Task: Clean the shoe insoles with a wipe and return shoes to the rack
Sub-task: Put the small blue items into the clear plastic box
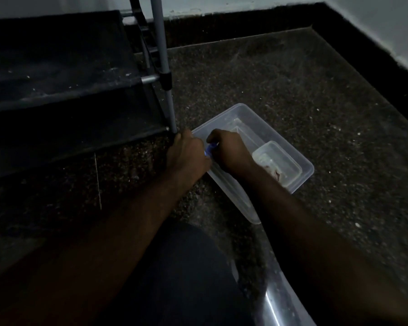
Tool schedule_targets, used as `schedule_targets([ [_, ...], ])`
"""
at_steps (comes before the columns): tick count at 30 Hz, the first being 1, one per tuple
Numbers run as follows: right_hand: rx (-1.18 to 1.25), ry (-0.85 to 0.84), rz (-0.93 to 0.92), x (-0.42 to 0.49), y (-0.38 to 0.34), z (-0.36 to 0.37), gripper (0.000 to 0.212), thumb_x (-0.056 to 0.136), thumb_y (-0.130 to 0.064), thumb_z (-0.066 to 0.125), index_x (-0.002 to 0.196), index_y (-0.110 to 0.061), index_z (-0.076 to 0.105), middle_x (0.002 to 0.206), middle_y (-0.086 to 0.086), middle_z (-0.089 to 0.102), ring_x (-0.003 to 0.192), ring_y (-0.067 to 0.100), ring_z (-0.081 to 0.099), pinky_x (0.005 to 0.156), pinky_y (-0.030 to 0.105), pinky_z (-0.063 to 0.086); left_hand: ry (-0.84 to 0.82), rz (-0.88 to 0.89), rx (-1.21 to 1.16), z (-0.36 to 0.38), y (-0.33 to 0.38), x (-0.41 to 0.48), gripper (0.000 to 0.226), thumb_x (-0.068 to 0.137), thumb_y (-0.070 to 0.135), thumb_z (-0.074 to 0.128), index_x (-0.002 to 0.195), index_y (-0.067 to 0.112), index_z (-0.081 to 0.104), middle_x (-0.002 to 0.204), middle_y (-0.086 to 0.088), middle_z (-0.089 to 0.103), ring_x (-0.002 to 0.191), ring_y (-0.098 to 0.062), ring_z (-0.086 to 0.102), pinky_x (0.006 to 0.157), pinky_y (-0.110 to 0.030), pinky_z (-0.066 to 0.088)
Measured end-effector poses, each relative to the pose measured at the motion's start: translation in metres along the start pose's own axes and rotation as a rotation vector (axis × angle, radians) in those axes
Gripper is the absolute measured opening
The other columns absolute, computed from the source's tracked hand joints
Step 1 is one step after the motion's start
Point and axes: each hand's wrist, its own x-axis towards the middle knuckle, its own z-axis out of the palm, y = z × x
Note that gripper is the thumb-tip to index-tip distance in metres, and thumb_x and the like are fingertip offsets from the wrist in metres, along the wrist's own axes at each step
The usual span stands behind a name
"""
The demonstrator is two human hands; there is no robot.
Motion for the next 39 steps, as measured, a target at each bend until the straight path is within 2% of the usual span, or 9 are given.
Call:
schedule_targets([
  [7,-0.004,0.145,0.046,0.006,0.020,0.003,0.023,0.086,-0.006,0.066,0.108,-0.004,0.070,0.105,0.015,0.071,0.093,0.027,0.067,0.083,0.030,0.046,0.012,-0.043,-0.070,0.003,-0.001,0.005,0.032,0.088,0.036,0.065,0.108,0.011,0.063,0.127,-0.011,0.051,0.109,-0.028,0.058,0.074,-0.032,0.040],
  [13,0.067,-0.024,0.030,0.000,0.011,-0.005,0.037,0.088,-0.010,0.068,0.124,-0.006,0.064,0.117,0.013,0.068,0.102,0.024,0.066,0.082,0.016,0.038,-0.004,-0.060,-0.101,0.000,0.001,0.012,0.027,0.090,0.031,0.062,0.111,0.013,0.065,0.119,-0.010,0.062,0.108,-0.029,0.061,0.082,-0.036,0.048],
  [16,0.051,0.103,0.102,-0.011,0.014,-0.021,0.046,0.088,-0.007,0.066,0.132,-0.012,0.057,0.125,0.010,0.064,0.107,0.021,0.063,0.091,0.023,0.043,-0.020,-0.041,-0.224,0.003,-0.006,0.008,0.026,0.086,0.029,0.066,0.106,0.012,0.064,0.117,-0.012,0.060,0.107,-0.032,0.060,0.087,-0.039,0.050],
  [19,-0.015,0.238,0.206,-0.035,0.027,-0.053,0.051,0.086,-0.023,0.072,0.134,-0.016,0.055,0.131,0.006,0.060,0.118,0.021,0.057,0.100,0.034,0.045,0.032,-0.023,-0.292,0.005,-0.010,0.004,0.033,0.084,0.027,0.070,0.111,0.009,0.063,0.121,-0.015,0.056,0.110,-0.032,0.057,0.090,-0.041,0.048],
  [24,-0.270,-0.112,0.397,-0.074,0.052,-0.083,0.095,0.074,-0.045,0.080,0.151,-0.019,0.030,0.149,0.014,0.039,0.130,0.032,0.046,0.105,0.043,0.043,0.101,-0.039,-0.404,0.007,-0.010,0.002,0.033,0.082,0.013,0.069,0.113,0.003,0.064,0.123,-0.019,0.055,0.113,-0.034,0.055,0.095,-0.037,0.045],
  [28,-0.289,-0.081,0.348,-0.079,0.056,-0.068,0.096,0.075,-0.036,0.080,0.153,-0.015,0.026,0.147,0.014,0.043,0.130,0.029,0.047,0.101,0.036,0.040,0.096,0.005,-0.447,0.004,-0.007,-0.002,0.047,0.083,0.008,0.069,0.129,0.004,0.056,0.134,-0.019,0.047,0.122,-0.033,0.051,0.102,-0.035,0.040],
  [31,-0.185,0.015,0.284,-0.066,0.042,-0.057,0.092,0.076,-0.033,0.081,0.151,-0.011,0.030,0.145,0.013,0.046,0.129,0.028,0.047,0.103,0.037,0.039,0.016,0.034,-0.476,0.001,-0.003,-0.006,0.066,0.086,0.002,0.064,0.146,0.008,0.037,0.156,-0.019,0.020,0.142,-0.030,0.029,0.111,-0.027,0.026],
  [34,-0.154,0.063,0.210,-0.038,0.029,-0.046,0.090,0.078,-0.029,0.079,0.150,-0.009,0.030,0.148,0.012,0.043,0.132,0.027,0.044,0.105,0.037,0.037,-0.037,0.018,-0.483,0.000,0.002,-0.008,0.075,0.087,0.002,0.063,0.151,0.011,0.025,0.161,-0.017,0.003,0.147,-0.029,0.018,0.112,-0.024,0.021],
  [39,-0.041,0.201,0.223,-0.022,0.029,-0.049,0.089,0.078,-0.035,0.080,0.149,-0.010,0.032,0.147,0.011,0.044,0.134,0.025,0.043,0.109,0.037,0.037,0.028,-0.058,-0.569,0.002,0.000,-0.009,0.081,0.077,0.007,0.073,0.147,0.013,0.032,0.148,-0.013,0.036,0.133,-0.027,0.042,0.112,-0.039,0.037],
])
